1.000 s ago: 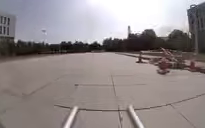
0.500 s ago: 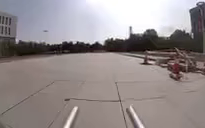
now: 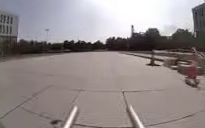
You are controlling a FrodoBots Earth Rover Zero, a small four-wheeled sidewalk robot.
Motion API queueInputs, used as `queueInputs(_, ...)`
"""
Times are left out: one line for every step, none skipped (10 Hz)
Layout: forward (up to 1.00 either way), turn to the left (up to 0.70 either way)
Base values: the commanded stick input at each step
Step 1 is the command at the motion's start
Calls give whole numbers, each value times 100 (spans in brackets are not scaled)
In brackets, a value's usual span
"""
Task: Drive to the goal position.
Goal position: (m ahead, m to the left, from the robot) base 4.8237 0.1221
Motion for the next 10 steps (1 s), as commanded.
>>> queueInputs(100, 2)
queueInputs(100, 2)
queueInputs(100, 2)
queueInputs(100, 2)
queueInputs(100, 2)
queueInputs(100, 2)
queueInputs(100, 2)
queueInputs(100, 2)
queueInputs(100, 2)
queueInputs(100, 2)
